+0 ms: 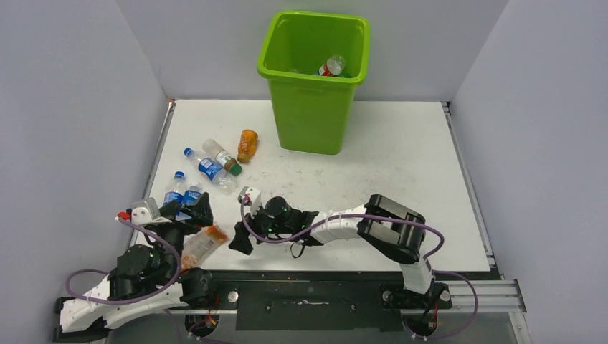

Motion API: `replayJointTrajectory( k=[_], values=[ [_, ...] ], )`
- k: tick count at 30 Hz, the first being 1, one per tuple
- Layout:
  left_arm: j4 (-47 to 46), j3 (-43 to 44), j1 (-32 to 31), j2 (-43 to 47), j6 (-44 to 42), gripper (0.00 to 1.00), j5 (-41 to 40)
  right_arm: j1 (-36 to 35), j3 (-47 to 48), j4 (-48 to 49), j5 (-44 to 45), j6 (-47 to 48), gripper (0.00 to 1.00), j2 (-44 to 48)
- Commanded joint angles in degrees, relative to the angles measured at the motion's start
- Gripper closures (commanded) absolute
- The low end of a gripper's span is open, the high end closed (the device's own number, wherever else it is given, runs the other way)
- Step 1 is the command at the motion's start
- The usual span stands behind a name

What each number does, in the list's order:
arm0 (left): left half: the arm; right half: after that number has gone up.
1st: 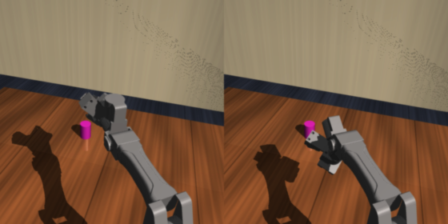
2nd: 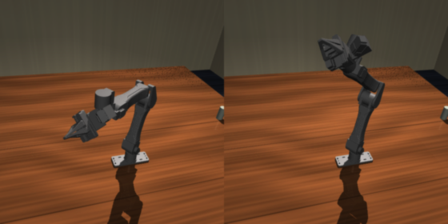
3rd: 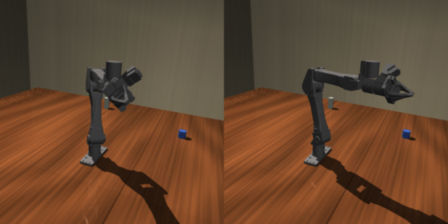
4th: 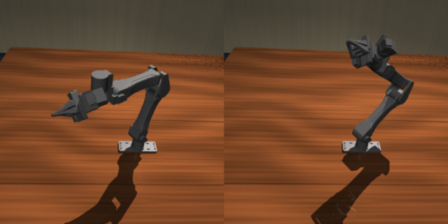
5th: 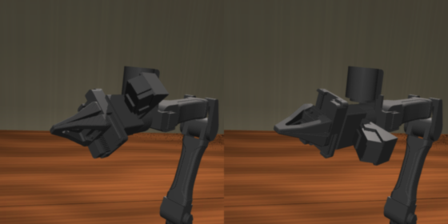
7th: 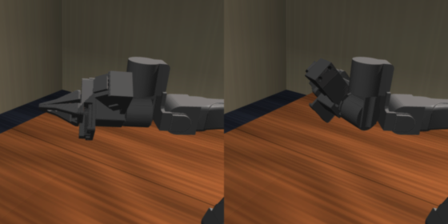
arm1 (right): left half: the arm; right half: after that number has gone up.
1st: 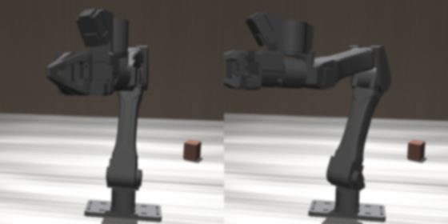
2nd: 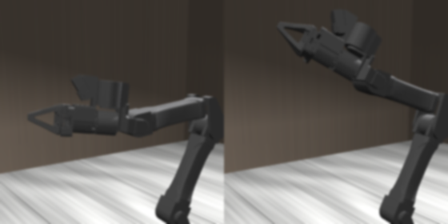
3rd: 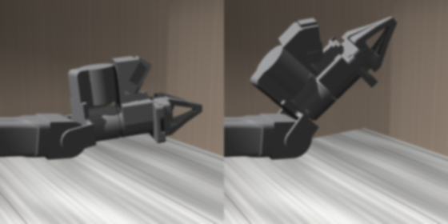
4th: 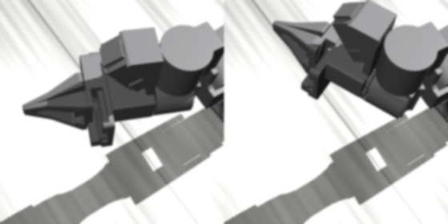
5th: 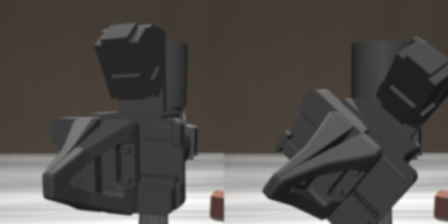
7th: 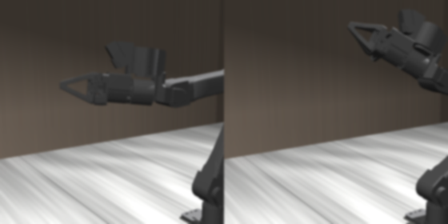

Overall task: Put the plastic bottles in the bin
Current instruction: Move the plastic bottle to the center of the board.

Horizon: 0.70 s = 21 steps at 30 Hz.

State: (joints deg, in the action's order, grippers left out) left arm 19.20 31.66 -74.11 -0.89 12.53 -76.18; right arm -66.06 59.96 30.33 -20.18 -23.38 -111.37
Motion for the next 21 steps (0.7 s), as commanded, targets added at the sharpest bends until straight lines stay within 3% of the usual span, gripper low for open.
replayJointTrajectory(
  k=[1, 10, 16, 21],
  values=[
    [-1.9, 1.4, -0.2, 2.6, -2.0, 0.00, -1.1, 0.3, 5.9, 8.6, -3.0, 5.5, 0.07, -3.2],
    [2.2, 2.3, -0.3, 1.1, 2.1, 0.00, -0.1, 0.8, 16.9, 6.9, -6.3, 9.8, 0.08, -14.2],
    [2.4, 2.4, -0.3, -1.3, 2.4, 0.00, 0.3, 0.8, 20.4, 7.6, -6.5, 8.6, 0.02, -17.8],
    [2.5, 2.4, -0.3, -1.4, 2.7, 0.00, 0.2, 0.9, 19.8, 12.2, -6.5, 5.7, 0.32, -19.2]
  ],
)
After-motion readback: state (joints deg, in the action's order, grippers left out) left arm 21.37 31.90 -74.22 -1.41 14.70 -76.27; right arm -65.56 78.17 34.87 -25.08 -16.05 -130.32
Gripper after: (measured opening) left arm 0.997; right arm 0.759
